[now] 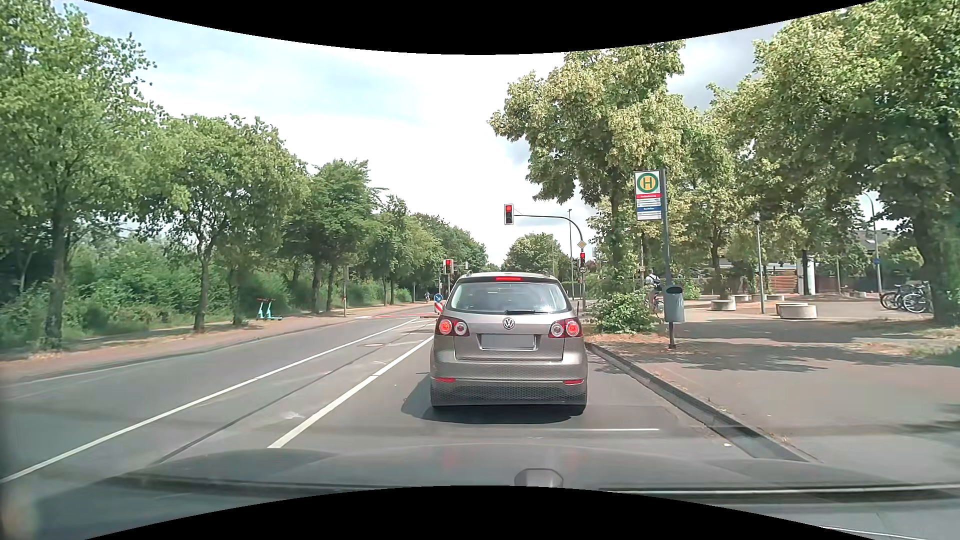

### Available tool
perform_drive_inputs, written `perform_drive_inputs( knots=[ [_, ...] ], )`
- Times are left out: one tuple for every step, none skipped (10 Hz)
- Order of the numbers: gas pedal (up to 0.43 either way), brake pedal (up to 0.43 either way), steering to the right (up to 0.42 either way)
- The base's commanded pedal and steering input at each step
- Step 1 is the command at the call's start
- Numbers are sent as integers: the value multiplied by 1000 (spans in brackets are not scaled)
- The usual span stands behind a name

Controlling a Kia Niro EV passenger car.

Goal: Follow the waypoints while adhering to traffic rules and regulations

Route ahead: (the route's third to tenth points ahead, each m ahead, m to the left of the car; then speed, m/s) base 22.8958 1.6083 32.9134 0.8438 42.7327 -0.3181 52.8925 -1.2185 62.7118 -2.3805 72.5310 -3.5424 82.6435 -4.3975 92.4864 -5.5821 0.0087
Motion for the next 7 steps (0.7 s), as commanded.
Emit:
perform_drive_inputs(
  knots=[
    [0,262,-7],
    [0,262,-7],
    [0,262,-7],
    [0,262,-7],
    [0,262,-7],
    [0,262,-7],
    [0,262,-7]
  ],
)
